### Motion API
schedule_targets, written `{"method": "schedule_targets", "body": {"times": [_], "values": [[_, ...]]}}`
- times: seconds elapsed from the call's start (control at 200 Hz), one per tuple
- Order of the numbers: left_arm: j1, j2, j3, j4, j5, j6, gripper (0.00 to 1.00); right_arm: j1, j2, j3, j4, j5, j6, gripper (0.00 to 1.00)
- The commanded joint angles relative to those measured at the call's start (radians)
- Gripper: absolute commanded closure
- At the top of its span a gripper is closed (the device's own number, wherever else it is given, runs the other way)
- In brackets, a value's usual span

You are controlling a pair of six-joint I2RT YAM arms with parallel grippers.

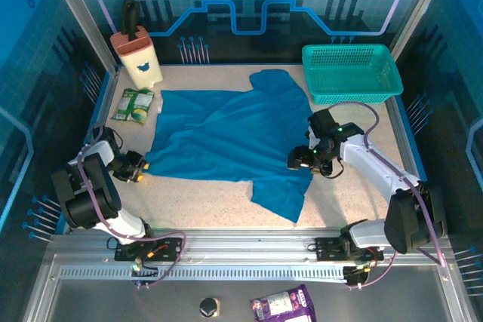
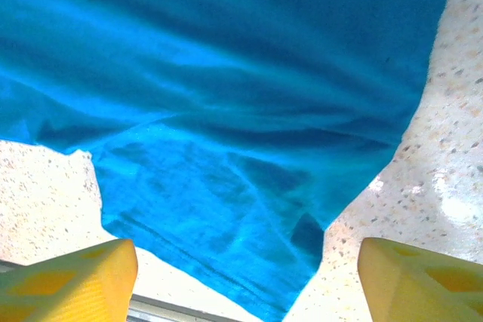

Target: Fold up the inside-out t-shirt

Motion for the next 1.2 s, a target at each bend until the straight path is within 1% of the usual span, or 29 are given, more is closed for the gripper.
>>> {"method": "schedule_targets", "body": {"times": [0.0,0.055,0.115,0.17,0.28,0.46,0.56,0.67,0.775,0.816,0.856,0.951,0.996,1.111,1.196], "values": [[0.007,0.017,-0.009,0.051,0.007,-0.015,0.72,0.071,-0.027,-0.044,-0.058,0.02,0.074,0.23],[0.006,0.021,-0.009,0.061,0.016,-0.016,0.75,0.112,-0.03,-0.069,-0.064,0.031,0.102,0.23],[0.006,0.032,-0.007,0.07,0.025,-0.016,0.8,0.153,-0.032,-0.104,-0.076,0.054,0.134,0.24],[0.007,0.036,-0.008,0.076,0.031,-0.017,0.88,0.192,-0.031,-0.135,-0.082,0.068,0.163,0.26],[0.005,0.016,-0.014,0.084,0.03,-0.019,1.0,0.262,-0.027,-0.196,-0.044,0.053,0.219,0.3],[0.006,-0.01,-0.008,0.076,0.038,-0.023,1.0,0.384,0.022,-0.261,0.058,0.021,0.334,0.42],[0.006,-0.018,-0.012,0.078,0.042,-0.026,1.0,0.445,0.059,-0.271,0.049,0.047,0.4,0.43],[0.006,-0.017,-0.018,0.085,0.05,-0.028,1.0,0.481,0.102,-0.278,0.061,0.065,0.438,0.45],[0.006,-0.018,-0.021,0.092,0.056,-0.034,1.0,0.491,0.137,-0.285,0.099,0.079,0.452,0.49],[0.006,-0.017,-0.018,0.091,0.058,-0.033,1.0,0.492,0.148,-0.289,0.111,0.083,0.455,0.53],[0.006,-0.021,-0.018,0.09,0.06,-0.033,1.0,0.492,0.155,-0.288,0.116,0.091,0.456,0.59],[0.006,-0.038,-0.015,0.088,0.066,-0.033,1.0,0.49,0.139,-0.271,0.098,0.135,0.457,0.8],[0.004,-0.056,-0.016,0.092,0.08,-0.035,1.0,0.488,0.116,-0.254,0.076,0.165,0.455,0.87],[0.003,-0.128,0.009,0.065,0.106,-0.032,1.0,0.448,0.009,-0.182,0.011,0.27,0.424,1.0],[0.0,-0.185,0.062,0.021,0.141,-0.03,1.0,0.383,-0.09,-0.1,-0.021,0.355,0.367,1.0]]}}
